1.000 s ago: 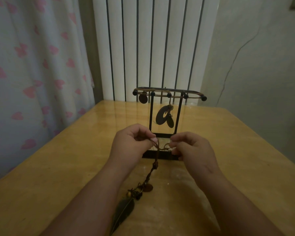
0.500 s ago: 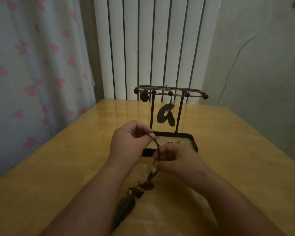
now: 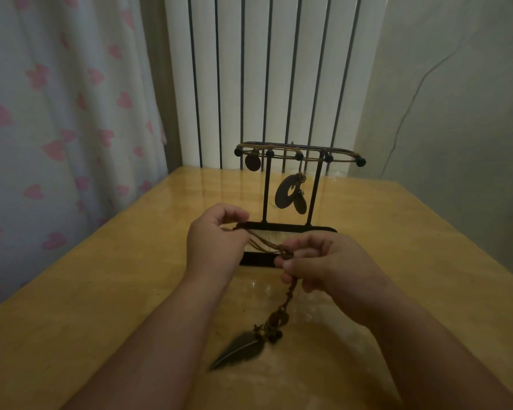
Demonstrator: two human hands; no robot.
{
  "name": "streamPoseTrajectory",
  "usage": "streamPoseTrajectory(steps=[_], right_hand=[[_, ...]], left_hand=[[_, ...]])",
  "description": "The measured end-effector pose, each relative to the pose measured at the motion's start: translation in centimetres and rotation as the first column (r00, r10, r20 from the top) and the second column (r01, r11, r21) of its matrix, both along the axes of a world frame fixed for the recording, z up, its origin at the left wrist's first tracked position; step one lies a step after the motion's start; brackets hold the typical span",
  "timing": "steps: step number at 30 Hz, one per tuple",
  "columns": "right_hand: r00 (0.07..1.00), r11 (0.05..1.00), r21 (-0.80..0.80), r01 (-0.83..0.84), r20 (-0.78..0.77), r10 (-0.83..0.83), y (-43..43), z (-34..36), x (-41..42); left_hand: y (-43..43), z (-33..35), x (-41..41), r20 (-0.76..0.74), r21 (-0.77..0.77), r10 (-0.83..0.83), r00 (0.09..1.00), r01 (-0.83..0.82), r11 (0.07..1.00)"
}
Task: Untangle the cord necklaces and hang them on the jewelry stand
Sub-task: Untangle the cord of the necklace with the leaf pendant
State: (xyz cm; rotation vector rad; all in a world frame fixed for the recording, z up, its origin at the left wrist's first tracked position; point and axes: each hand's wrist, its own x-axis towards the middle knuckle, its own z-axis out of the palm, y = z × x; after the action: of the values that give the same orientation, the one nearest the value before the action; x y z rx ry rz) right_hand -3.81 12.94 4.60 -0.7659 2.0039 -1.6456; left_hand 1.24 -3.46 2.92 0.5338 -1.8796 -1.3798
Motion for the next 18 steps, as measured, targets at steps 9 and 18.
streamPoseTrajectory(steps=[9, 18], right_hand=[[0.987, 0.994, 0.061, 0.085, -0.143, -0.076, -0.1, -0.1, 0.0], [0.978, 0.992, 0.030, 0.123, -0.175, -0.116, -0.1, -0.3, -0.2]], left_hand=[[0.4, 0.3, 1.1, -0.077, -0.280, -0.267, 0.961, 0.236, 0.930], [0.3, -0.5, 0.5, 0.114, -0.264, -0.393, 0.912, 0.409, 0.873]])
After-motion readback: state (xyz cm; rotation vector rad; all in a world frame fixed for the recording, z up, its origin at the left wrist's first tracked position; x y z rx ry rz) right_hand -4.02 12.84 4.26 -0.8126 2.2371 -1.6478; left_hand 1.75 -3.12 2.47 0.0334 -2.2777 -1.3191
